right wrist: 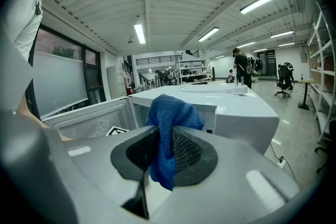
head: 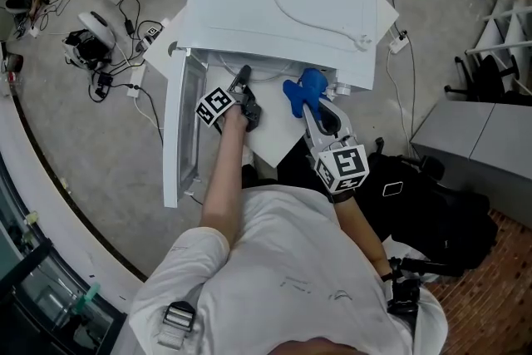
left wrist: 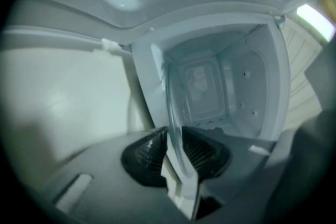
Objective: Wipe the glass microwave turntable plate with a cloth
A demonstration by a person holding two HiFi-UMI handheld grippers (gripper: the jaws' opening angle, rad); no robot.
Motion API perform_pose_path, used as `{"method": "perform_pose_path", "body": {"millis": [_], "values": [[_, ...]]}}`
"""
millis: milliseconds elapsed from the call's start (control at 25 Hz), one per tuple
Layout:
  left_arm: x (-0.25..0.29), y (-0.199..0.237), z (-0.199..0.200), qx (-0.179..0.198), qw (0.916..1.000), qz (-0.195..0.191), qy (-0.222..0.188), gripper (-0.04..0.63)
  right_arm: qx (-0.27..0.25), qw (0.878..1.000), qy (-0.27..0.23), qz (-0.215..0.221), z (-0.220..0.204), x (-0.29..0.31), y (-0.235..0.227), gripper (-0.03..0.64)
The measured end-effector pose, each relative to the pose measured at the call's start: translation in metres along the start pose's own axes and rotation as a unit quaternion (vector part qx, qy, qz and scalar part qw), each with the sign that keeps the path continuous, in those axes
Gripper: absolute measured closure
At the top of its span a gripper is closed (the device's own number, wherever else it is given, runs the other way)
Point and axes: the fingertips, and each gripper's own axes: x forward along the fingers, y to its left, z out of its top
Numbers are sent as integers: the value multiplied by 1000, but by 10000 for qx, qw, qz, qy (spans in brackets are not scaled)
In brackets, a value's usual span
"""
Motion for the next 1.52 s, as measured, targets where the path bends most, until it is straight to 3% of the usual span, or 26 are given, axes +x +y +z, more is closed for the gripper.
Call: {"method": "perform_pose_path", "body": {"millis": [80,320,480,720,1320,1520], "values": [[-3,-2,1,-310,9992,-252,-54,543,-21,10000,7,-13,0,0,1,546],[-10,-10,-3,-783,9926,-925,-106,571,-55,10000,23,44,-2,-2,6,546],[-23,-16,-4,-654,9908,-1158,-249,569,-70,10000,-8,17,0,-4,6,546],[-50,-23,-20,-846,9858,-1445,-120,566,-52,10000,7,-72,-2,-5,-2,546],[-115,-25,-50,-796,9838,-1594,220,555,-25,10000,-51,79,-4,0,20,546],[-128,-24,-65,-1011,9818,-1582,297,555,-36,9999,-92,131,-3,3,30,546]]}}
